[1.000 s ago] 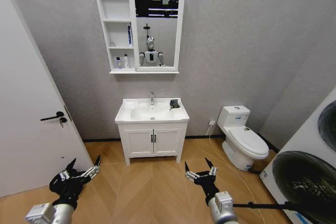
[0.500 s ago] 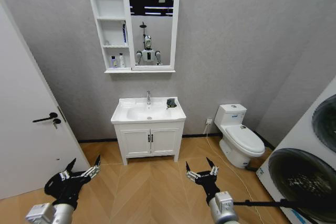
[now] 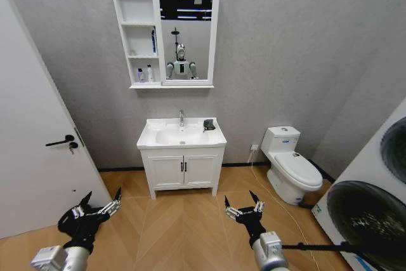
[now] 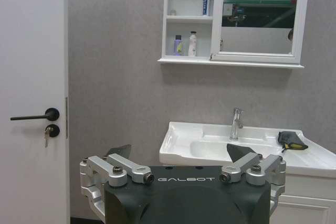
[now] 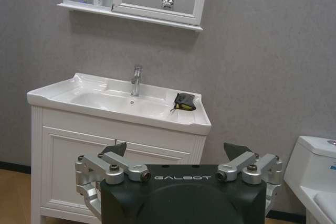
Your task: Move facial cleanser and shampoo from washbasin to cabinet, then wipe washbasin with towel.
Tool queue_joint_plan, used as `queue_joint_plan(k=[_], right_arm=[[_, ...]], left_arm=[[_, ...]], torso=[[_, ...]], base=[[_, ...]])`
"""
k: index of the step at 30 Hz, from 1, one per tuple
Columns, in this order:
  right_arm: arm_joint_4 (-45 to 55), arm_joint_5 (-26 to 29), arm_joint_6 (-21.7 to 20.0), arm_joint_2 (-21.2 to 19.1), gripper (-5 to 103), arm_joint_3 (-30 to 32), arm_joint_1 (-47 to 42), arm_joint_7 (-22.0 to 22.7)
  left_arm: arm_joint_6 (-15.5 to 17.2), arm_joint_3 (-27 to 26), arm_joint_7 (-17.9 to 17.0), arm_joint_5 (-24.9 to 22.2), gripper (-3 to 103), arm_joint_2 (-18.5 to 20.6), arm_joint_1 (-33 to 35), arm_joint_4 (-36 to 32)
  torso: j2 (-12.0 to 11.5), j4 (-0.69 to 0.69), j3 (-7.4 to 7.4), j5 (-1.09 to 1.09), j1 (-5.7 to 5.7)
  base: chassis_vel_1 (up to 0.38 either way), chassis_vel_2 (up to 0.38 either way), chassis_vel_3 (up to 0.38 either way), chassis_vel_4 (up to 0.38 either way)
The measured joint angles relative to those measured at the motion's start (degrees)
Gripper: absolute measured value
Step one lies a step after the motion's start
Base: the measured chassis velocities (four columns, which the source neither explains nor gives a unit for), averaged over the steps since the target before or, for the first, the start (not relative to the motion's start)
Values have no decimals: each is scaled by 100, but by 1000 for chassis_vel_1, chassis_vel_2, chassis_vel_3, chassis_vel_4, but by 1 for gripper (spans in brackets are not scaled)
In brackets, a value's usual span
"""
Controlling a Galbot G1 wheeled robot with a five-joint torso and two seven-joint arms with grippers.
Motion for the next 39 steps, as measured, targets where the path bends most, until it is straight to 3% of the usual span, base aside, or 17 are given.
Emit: queue_joint_plan(k=[39], right_arm=[[1,4,-1,0,100,0,0,3]], left_arm=[[0,0,-1,0,100,0,0,0]], torso=[[0,0,0,0,0]], base=[[0,0,0,0]])
